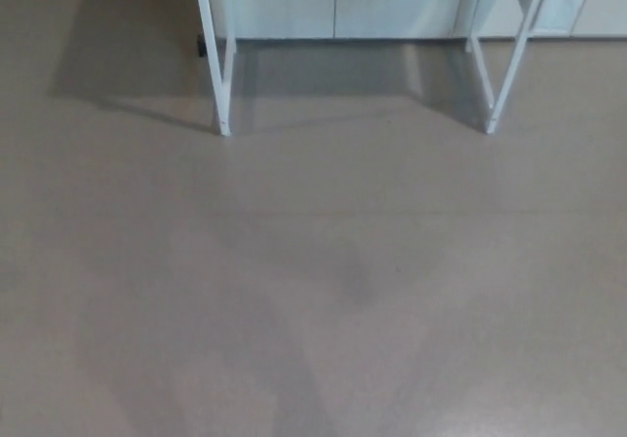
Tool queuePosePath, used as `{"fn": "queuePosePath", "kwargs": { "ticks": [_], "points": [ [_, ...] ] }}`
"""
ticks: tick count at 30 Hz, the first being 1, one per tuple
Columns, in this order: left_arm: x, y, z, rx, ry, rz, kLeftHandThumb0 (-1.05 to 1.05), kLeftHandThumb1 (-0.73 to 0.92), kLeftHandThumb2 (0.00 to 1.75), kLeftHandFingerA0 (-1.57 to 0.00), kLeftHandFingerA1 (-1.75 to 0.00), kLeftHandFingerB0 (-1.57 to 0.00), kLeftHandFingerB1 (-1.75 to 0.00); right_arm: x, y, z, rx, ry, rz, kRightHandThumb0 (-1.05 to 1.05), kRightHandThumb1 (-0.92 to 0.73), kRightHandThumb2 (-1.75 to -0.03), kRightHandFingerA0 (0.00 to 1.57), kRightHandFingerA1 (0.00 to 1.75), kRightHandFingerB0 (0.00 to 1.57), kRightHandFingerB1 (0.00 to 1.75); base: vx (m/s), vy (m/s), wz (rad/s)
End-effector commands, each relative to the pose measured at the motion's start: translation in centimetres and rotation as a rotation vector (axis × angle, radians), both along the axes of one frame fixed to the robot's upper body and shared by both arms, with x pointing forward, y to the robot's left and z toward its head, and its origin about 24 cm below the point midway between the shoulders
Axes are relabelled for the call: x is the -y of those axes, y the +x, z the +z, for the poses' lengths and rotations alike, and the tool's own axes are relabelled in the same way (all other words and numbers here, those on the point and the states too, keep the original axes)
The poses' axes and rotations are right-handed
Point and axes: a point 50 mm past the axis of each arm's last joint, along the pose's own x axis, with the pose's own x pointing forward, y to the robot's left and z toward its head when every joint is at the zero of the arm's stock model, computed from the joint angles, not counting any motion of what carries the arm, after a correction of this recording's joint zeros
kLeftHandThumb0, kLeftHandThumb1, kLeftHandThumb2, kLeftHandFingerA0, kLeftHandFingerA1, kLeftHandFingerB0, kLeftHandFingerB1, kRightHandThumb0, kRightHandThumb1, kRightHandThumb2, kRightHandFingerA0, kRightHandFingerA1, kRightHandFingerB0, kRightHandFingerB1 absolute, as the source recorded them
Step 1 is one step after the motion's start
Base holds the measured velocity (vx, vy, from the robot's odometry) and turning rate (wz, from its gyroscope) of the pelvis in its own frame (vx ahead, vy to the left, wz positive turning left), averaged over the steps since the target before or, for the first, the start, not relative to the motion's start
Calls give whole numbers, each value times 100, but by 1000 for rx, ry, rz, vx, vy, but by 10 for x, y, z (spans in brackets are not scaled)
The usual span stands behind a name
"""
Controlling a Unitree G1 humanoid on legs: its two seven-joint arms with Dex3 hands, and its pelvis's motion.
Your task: The robot walks towards a desk on which an eraser is kept on the left hand side and a container is kept on the right hand side. The robot picks up the eraser using its left hand and places it in the container.
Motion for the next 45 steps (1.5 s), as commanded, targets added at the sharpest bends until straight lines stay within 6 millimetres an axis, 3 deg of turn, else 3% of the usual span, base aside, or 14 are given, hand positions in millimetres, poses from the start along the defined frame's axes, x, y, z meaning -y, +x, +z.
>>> {"fn": "queuePosePath", "kwargs": {
  "ticks": [1,11,19,20,21,22,23,24,27,28,30,34,35,45],
  "points": [
    [-5,2,5,39,51,-20,-40,64,59,-37,-40,-29,-30,3,1,1,-23,-23,16,-53,-27,-68,48,66,38,52,317,-119,-2],
    [-11,0,6,34,101,14,-41,62,59,-38,-41,-31,-31,9,-1,-5,-58,-33,-6,-53,-27,-69,42,66,33,52,262,29,-10],
    [-21,-6,6,-67,222,20,-43,66,59,-46,-56,-31,-31,17,-9,-12,-114,-68,-83,-48,-27,-70,60,73,33,54,292,167,-3],
    [-22,-7,6,-74,228,23,-49,53,83,-49,-69,-24,-44,18,-10,-13,-119,-69,-86,-48,-27,-69,59,72,33,54,220,23,9],
    [-22,-8,7,-78,242,16,-43,64,59,-50,-59,-32,-31,19,-11,-14,-124,-66,-97,-48,-26,-68,57,71,35,54,230,-13,12],
    [-22,-9,7,-79,244,10,-49,53,83,-45,-62,-25,-44,19,-13,-15,-126,-62,-103,-47,-25,-68,57,72,35,54,241,-25,13],
    [-22,-9,7,-76,237,11,-42,66,59,-47,-51,-31,-31,19,-13,-14,-121,-56,-103,-47,-25,-69,59,73,33,54,255,-66,13],
    [-21,-9,7,-79,239,6,-43,66,59,-46,-49,-31,-31,19,-13,-13,-115,-55,-100,-44,-35,-51,66,73,43,51,252,-98,8],
    [-22,-9,7,-91,259,-16,-44,66,59,-48,-51,-31,-31,19,-14,-14,-116,-64,-95,-42,-36,-51,67,70,36,47,259,-196,14],
    [-22,-10,7,-97,257,-15,-45,66,59,-48,-51,-30,-30,18,-16,-14,-121,-65,-86,-48,-26,-71,61,73,35,55,429,-247,-57],
    [-22,-10,7,-95,259,-23,-43,67,60,-44,-48,-30,-31,19,-17,-15,-124,-57,-87,-40,-35,-51,66,67,39,48,463,-153,71],
    [-17,-9,6,-60,250,-42,-44,66,60,-37,-42,-31,-31,18,-15,-15,-97,-47,-110,-41,-33,-51,66,77,35,49,261,-135,3],
    [-16,-8,6,-54,252,-54,-45,67,60,-36,-39,-31,-31,18,-16,-15,-89,-37,-115,-49,-26,-70,55,74,30,54,175,-73,-8],
    [-10,-9,4,-44,249,-87,-44,67,61,-33,-39,-29,-30,16,-12,-12,-43,-25,-106,-54,-28,-71,46,69,32,52,231,44,-7]
  ]
}}
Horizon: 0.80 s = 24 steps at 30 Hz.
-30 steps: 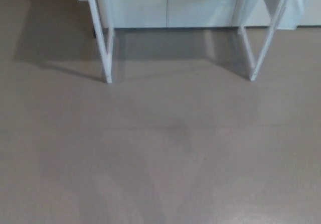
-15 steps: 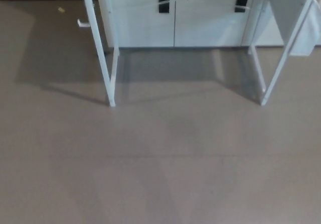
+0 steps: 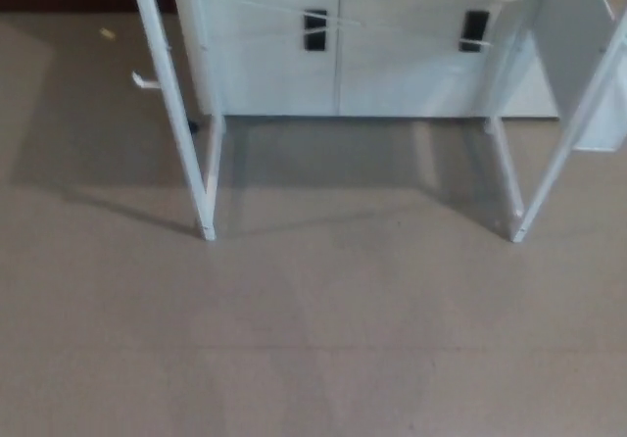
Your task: The robot walks towards a desk on which an eraser is kept on the left hand side and a container is kept on the right hand side. The robot picks up the eraser using its left hand and places it in the container.
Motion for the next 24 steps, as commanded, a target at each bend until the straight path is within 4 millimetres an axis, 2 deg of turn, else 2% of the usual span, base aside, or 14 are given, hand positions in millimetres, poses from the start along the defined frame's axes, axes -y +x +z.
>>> {"fn": "queuePosePath", "kwargs": {
  "ticks": [1,7,9,12,13,14,15,17,18,19,20,23,24],
  "points": [
    [-1,0,3,25,34,-34,-44,68,59,-35,-39,-30,-30,3,3,4,56,4,-4,-54,-28,-71,47,68,32,52,239,70,13],
    [1,0,3,14,47,-74,-44,68,60,-36,-39,-29,-30,1,5,6,83,19,11,-52,-29,-71,41,67,33,53,187,-31,10],
    [1,1,3,13,56,-89,-45,69,62,-37,-40,-30,-31,-1,7,8,115,33,0,-51,-28,-71,45,71,33,54,190,-117,11],
    [2,3,3,19,61,-99,-45,69,63,-36,-39,-29,-31,-1,9,7,107,40,0,-53,-28,-70,43,66,32,51,163,-201,14],
    [2,4,3,12,58,-99,-45,69,60,-36,-38,-29,-31,-1,9,7,109,47,-1,-49,-37,-52,44,65,36,44,256,-191,26],
    [2,5,3,11,57,-98,-45,69,60,-36,-38,-29,-31,-1,10,7,114,51,0,-49,-37,-52,44,65,36,44,216,-399,37],
    [2,5,3,19,54,-96,-45,68,61,-36,-39,-29,-30,-1,10,7,120,53,0,-53,-28,-70,44,68,32,52,206,-384,23],
    [2,5,3,21,56,-100,-45,69,62,-36,-39,-29,-30,-1,11,9,121,50,11,-53,-29,-71,44,68,31,52,196,-182,-7],
    [1,5,4,19,56,-99,-46,69,62,-35,-39,-29,-30,-2,11,10,123,49,17,-50,-38,-52,43,67,36,44,137,-105,-2],
    [1,5,4,19,56,-98,-46,69,62,-35,-39,-29,-30,-2,12,10,124,49,19,-50,-38,-52,43,67,36,44,114,-87,-2],
    [1,5,4,18,61,-101,-45,68,60,-36,-39,-29,-31,-3,12,11,128,44,25,-54,-28,-72,43,69,32,53,84,-63,-5],
    [-1,6,4,32,46,-51,-44,67,60,-37,-39,-30,-31,-5,14,13,156,54,6,-58,-29,-73,47,74,34,54,83,-18,-7],
    [-2,6,4,33,40,-49,-44,68,60,-36,-39,-29,-31,-5,14,13,164,55,14,-57,-27,-72,43,71,33,55,88,23,-3]
  ]
}}
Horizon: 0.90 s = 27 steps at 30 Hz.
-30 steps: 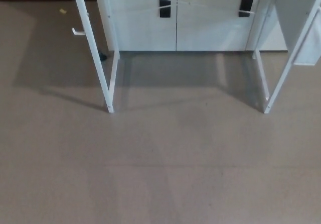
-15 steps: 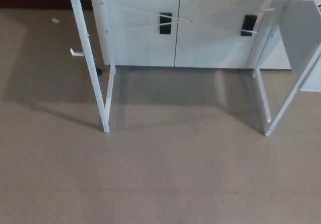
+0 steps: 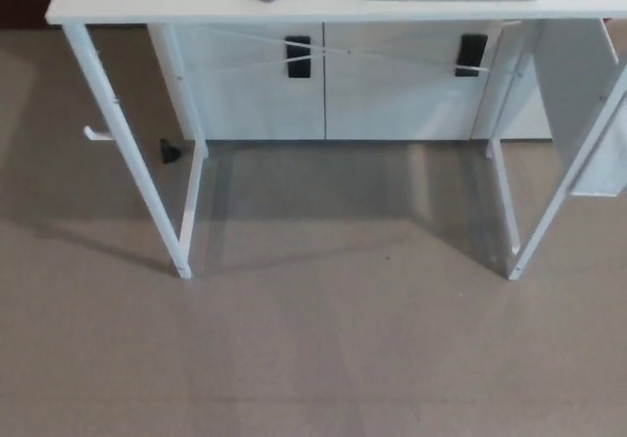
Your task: The robot walks towards a desk on which an eraser is kept on the left hand side and a container is kept on the right hand side. The robot picks up the eraser using its left hand and places it in the container.
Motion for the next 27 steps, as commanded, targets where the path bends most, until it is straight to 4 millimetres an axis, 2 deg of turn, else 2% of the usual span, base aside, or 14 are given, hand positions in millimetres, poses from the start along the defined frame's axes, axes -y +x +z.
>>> {"fn": "queuePosePath", "kwargs": {
  "ticks": [1,9,10,11,12,13,14,15,16,17,21,24,26,27],
  "points": [
    [-8,1,5,27,7,27,-44,68,60,-36,-38,-28,-31,0,-3,1,25,32,-21,-57,-28,-72,41,68,32,53,112,63,-6],
    [-10,2,6,55,-18,72,-43,66,60,-37,-40,-30,-31,5,-2,-5,45,103,-134,-49,-27,-69,49,67,33,51,161,52,0],
    [-11,2,5,75,-78,158,-41,64,60,-35,-39,-31,-31,5,-2,-6,95,209,-231,-37,-36,-51,54,66,35,44,102,-40,7],
    [-11,2,4,92,-116,206,-39,63,60,-35,-41,-30,-31,4,0,-6,130,261,-287,-31,-36,-51,56,68,34,45,107,-61,4],
    [-11,3,3,135,-186,291,-33,61,58,-40,-50,-32,-31,3,2,-5,192,345,-360,-22,-32,-55,54,72,38,53,102,-66,9],
    [-12,4,3,160,-237,342,-42,49,74,-42,-60,-24,-41,3,3,-4,223,399,-411,-20,-31,-54,60,71,52,58,118,-67,6],
    [-12,4,3,177,-266,359,-34,61,58,-52,-57,-29,-31,3,3,-5,222,426,-447,-22,-33,-53,61,67,54,57,115,-120,7],
    [-12,3,3,184,-278,357,-36,61,58,-54,-57,-27,-30,3,3,-6,218,437,-475,-19,-34,-52,53,63,62,59,114,-189,4],
    [-12,2,4,189,-291,353,-36,61,61,-55,-61,-26,-31,3,2,-7,211,443,-498,-29,-24,-67,57,69,59,65,105,-226,1],
    [-13,1,4,193,-300,362,-36,61,60,-52,-58,-27,-31,3,1,-8,205,445,-498,-20,-35,-52,58,62,63,58,128,-275,9],
    [-14,2,4,182,-282,375,-33,59,58,-49,-55,-30,-31,4,0,-9,203,467,-513,-17,-33,-53,58,65,65,64,141,-175,-21],
    [-14,3,3,168,-269,363,-34,59,58,-51,-58,-30,-31,4,1,-7,212,474,-487,-16,-32,-54,51,68,59,63,186,-57,-4],
    [-13,4,4,140,-211,291,-38,62,62,-42,-50,-30,-32,3,1,-7,206,459,-451,-19,-34,-52,51,66,54,58,131,-112,-7],
    [-12,3,5,128,-181,256,-35,61,58,-40,-45,-32,-31,3,1,-7,191,445,-437,-20,-36,-51,54,65,40,48,105,-80,-6]
  ]
}}
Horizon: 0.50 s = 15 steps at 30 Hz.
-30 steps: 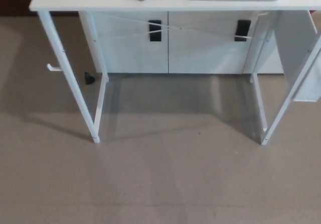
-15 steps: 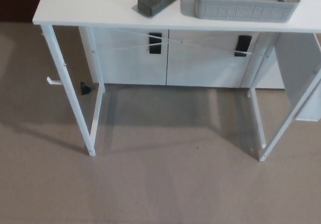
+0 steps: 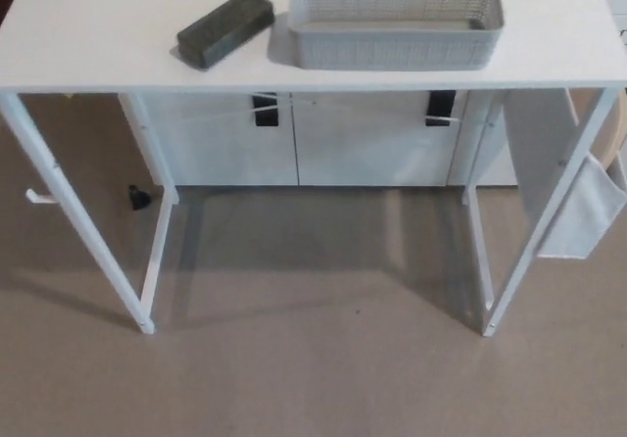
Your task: The robot walks towards a desk on which an eraser is kept on the left hand side and a container is kept on the right hand side. The robot picks up the eraser using its left hand and places it in the container.
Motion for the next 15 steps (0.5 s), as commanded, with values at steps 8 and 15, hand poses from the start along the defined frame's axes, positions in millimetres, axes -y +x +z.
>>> {"fn": "queuePosePath", "kwargs": {
  "ticks": [8,15],
  "points": [
    [-1,-1,4,-57,99,-155,-39,64,59,-37,-40,-30,-30,-5,2,0,22,18,93,-24,-36,-50,64,64,35,45,233,33,-6],
    [-3,0,4,-70,94,-170,-40,64,59,-36,-41,-30,-31,-6,1,0,-5,-35,164,-31,-34,-50,68,65,38,45,237,-49,8]
  ]
}}
